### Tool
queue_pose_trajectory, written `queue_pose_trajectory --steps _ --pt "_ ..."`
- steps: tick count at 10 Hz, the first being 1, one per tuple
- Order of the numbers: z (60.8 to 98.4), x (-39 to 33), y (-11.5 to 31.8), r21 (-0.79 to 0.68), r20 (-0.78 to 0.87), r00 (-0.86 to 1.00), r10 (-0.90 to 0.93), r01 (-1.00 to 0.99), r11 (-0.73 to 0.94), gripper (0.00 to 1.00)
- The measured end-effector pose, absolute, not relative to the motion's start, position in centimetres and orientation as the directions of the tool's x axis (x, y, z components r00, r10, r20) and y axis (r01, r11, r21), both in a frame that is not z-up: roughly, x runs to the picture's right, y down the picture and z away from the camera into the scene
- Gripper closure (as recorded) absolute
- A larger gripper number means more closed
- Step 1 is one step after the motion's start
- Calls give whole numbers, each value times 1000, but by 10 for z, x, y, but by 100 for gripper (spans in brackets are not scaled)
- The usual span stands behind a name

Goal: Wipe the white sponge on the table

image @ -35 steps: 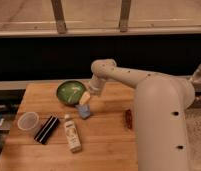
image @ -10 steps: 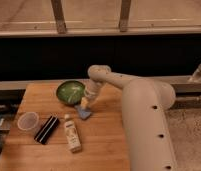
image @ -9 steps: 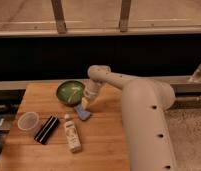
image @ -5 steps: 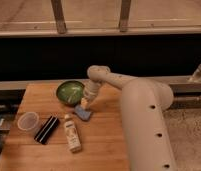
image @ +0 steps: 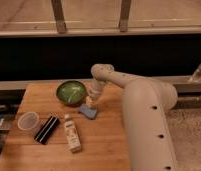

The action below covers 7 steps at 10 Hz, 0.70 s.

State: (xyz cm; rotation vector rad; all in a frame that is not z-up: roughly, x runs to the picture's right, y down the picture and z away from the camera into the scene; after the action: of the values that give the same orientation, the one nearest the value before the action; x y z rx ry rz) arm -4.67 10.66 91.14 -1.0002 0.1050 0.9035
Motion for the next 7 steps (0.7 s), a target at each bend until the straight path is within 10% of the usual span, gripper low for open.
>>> queue_pose_trajectory --steps 7 --pt "923 18 109 -583 -576 552 603 -795 170 100"
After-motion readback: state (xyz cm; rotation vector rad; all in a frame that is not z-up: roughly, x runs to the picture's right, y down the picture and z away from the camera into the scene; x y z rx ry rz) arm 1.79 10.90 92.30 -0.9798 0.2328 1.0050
